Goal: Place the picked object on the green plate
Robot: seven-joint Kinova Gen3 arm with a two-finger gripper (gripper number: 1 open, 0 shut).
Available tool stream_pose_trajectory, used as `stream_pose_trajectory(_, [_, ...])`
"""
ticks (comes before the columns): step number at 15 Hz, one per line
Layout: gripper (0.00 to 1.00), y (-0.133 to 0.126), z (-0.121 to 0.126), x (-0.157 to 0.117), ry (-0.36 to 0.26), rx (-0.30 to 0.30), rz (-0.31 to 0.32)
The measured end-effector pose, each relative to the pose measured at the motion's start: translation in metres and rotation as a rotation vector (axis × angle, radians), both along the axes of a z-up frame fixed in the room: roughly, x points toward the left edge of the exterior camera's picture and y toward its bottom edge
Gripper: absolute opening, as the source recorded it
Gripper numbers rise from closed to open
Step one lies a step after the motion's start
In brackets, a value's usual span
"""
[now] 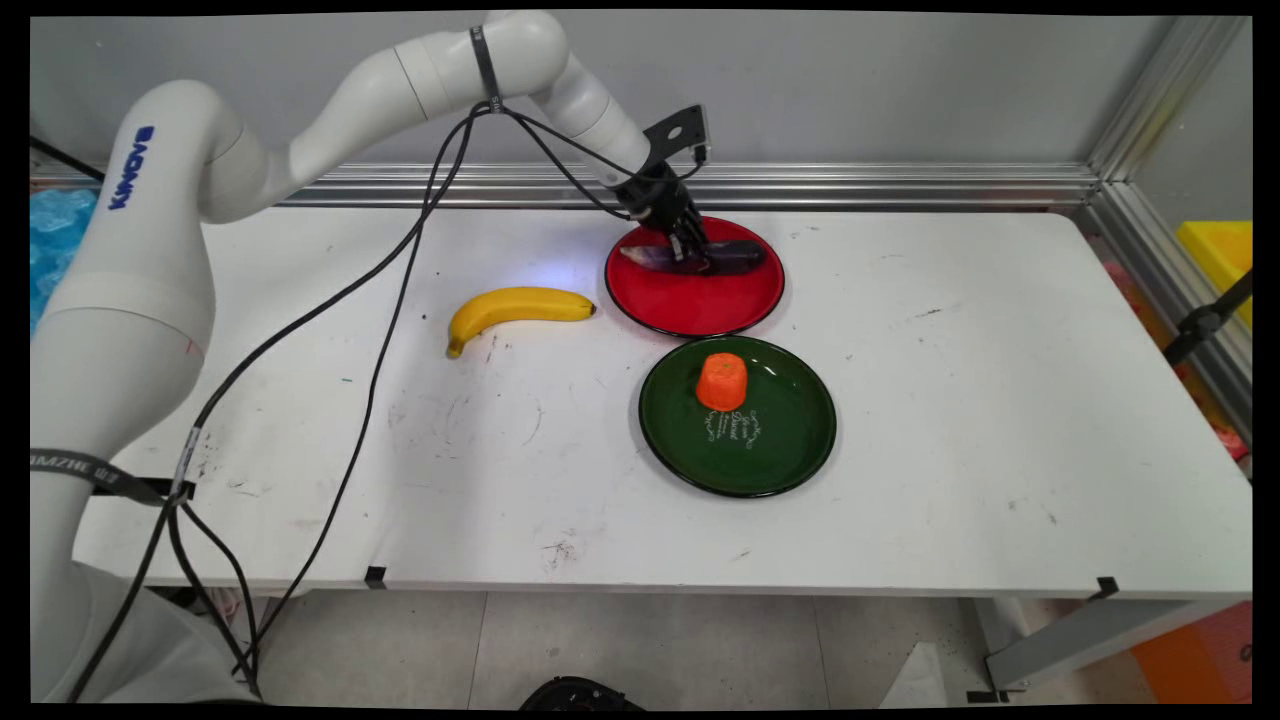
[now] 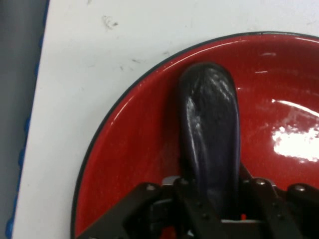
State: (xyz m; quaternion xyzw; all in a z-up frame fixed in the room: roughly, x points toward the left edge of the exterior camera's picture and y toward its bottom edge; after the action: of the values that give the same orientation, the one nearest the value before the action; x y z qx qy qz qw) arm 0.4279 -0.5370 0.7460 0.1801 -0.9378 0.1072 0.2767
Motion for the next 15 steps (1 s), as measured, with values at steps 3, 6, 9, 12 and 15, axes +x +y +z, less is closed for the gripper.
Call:
stream_pose_trajectory(3, [0.00,-0.001,0.002,-0.002,0.003,-0.003,0.000])
stream_pose_trajectory(6, [0.00,-0.002,0.009,-0.003,0.009,-0.009,0.002])
stream_pose_trajectory(9, [0.00,0.001,0.024,-0.007,0.017,-0.014,0.008])
stream_pose_trajectory(12, [0.00,0.009,0.044,-0.013,0.028,-0.011,0.010])
stream_pose_trajectory(15, [0.00,0.018,0.060,-0.021,0.040,-0.008,0.008])
